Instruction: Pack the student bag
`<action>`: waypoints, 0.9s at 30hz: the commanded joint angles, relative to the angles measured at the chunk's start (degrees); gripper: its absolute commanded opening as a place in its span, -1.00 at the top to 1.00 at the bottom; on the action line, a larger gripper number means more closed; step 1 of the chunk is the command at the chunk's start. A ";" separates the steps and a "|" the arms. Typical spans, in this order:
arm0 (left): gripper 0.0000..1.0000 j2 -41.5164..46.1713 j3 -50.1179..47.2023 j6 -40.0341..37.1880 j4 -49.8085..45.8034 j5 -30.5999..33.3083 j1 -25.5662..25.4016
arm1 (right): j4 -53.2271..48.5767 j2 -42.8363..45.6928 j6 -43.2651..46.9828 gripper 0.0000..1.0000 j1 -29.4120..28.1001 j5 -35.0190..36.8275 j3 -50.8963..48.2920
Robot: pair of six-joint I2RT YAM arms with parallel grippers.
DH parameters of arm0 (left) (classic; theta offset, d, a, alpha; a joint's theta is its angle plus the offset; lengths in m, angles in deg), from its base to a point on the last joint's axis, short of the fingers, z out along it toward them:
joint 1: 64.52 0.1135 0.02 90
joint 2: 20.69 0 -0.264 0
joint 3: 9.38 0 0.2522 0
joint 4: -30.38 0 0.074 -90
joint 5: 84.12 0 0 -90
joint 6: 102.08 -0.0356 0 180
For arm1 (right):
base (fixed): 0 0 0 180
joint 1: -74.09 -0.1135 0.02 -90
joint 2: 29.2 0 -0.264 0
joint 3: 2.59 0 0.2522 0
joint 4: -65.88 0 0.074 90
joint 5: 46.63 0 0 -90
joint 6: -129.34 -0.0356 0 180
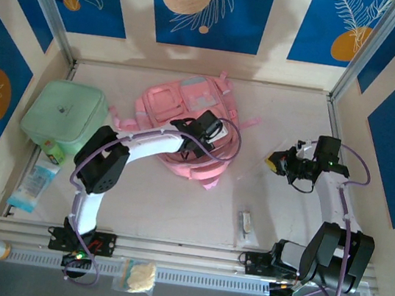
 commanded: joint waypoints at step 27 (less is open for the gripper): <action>1.00 7.02 22.35 30.10 -12.72 2.63 4.47 | 42.08 -27.03 -15.10 1.00 -23.78 -3.53 8.67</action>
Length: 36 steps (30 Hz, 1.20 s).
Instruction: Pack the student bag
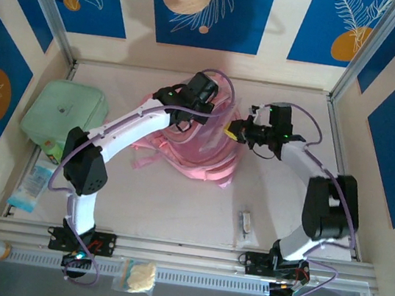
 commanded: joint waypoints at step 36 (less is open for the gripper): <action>1.00 1.11 -1.64 11.74 4.99 -8.54 2.30 | -13.17 -3.93 6.33 0.32 -2.63 11.00 7.63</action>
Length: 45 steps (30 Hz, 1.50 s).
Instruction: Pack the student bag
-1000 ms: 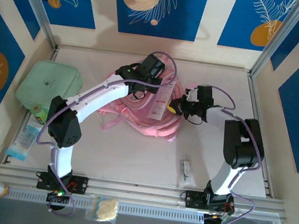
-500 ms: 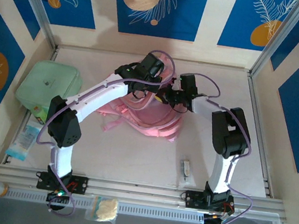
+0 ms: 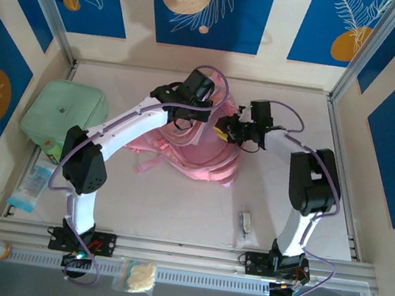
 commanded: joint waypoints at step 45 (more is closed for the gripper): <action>-0.14 11.03 -43.67 26.24 31.81 -13.55 19.09 | -21.50 10.20 11.32 0.00 -10.40 8.87 -7.26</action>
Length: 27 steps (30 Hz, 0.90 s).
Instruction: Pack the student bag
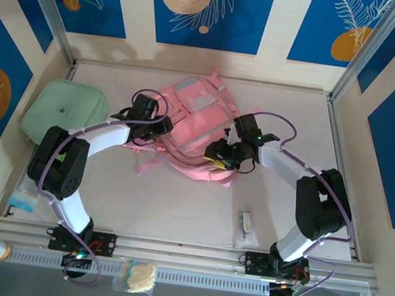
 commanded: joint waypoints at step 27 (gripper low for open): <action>0.13 -3.91 -4.22 14.75 4.54 5.17 -4.89 | 1.88 -1.51 0.51 0.00 1.85 -0.87 -1.52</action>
